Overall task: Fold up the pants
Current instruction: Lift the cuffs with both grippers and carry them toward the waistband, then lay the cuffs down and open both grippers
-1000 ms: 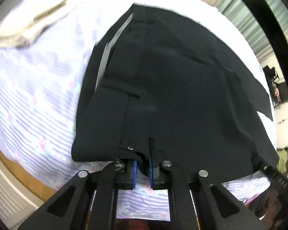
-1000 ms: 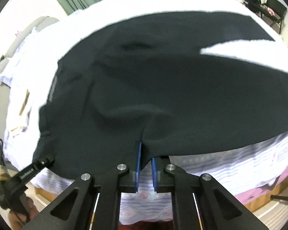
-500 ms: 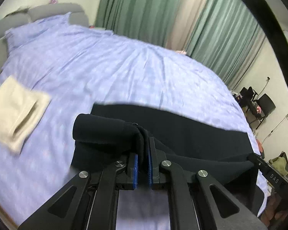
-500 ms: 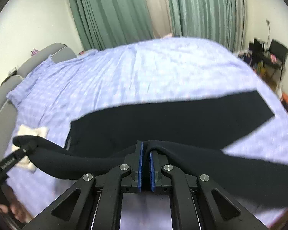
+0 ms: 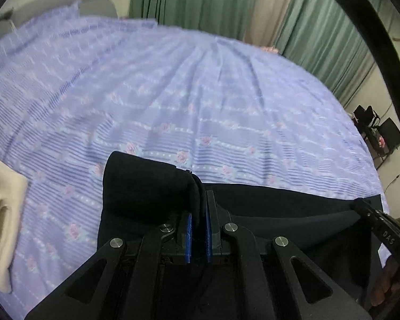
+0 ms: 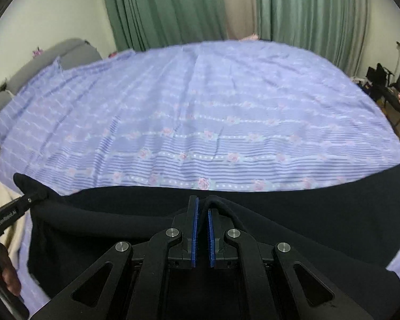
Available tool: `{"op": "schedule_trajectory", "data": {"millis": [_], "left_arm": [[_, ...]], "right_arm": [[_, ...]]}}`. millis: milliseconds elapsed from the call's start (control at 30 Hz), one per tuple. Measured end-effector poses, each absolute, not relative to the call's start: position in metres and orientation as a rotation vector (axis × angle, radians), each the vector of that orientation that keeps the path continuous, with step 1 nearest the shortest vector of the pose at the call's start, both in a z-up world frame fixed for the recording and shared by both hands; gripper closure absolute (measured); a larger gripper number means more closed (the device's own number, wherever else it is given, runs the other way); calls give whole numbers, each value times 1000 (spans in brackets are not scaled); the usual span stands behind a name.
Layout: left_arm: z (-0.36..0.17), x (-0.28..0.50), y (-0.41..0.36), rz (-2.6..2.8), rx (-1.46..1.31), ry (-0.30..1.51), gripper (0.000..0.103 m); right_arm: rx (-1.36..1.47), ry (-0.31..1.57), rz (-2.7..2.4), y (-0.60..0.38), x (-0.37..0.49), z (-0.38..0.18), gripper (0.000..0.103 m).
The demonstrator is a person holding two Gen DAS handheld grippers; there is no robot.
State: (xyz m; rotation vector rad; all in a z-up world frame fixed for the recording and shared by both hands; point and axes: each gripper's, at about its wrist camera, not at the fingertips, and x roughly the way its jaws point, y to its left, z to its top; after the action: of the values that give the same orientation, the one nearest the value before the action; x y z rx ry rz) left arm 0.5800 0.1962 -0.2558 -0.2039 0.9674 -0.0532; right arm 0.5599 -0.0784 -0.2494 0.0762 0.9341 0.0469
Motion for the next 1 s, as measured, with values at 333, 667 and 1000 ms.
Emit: {"op": "schedule_trajectory", "data": {"millis": [333,667,1000], "left_arm": [[-304,620,194,-8,-168,1103,89],[-227,568,184,-14,-39,959,15],[-112,442,120,-238,228,835,9]], "right_arm": [[69,1089,51,-80,611,-304,91],[96,999,147,-71,555,-239,41],[40,915,136,-79,418,-121,34]]}}
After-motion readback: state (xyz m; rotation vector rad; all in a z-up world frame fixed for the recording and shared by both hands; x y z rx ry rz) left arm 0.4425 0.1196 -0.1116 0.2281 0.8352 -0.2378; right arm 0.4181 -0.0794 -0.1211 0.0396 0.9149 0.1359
